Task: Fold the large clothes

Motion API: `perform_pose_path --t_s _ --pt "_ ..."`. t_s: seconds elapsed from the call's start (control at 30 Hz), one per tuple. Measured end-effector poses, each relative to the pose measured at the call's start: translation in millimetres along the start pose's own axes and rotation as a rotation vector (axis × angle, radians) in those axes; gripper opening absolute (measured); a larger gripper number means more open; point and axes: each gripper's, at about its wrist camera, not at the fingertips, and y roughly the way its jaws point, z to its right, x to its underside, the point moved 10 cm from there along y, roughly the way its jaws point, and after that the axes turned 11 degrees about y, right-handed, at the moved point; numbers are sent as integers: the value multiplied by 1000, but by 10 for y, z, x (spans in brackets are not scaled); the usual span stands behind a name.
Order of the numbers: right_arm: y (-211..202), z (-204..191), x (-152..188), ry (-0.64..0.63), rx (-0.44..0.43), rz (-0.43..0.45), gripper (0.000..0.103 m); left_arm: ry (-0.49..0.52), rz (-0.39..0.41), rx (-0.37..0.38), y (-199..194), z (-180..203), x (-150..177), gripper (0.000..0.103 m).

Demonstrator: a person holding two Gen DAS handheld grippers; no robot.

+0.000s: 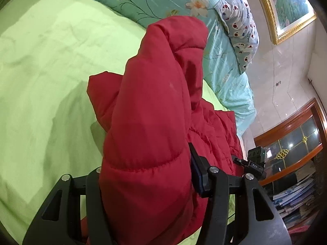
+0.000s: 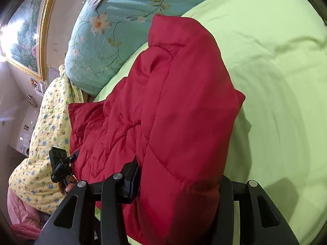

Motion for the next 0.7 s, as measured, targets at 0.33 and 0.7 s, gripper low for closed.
perform_pose_path --t_s 0.33,0.7 --pt "33 68 35 -29 43 45 52 -1 -19 -153 141 -279 115 54" --pt "75 382 -44 19 64 127 75 22 40 -389 198 -443 81 79"
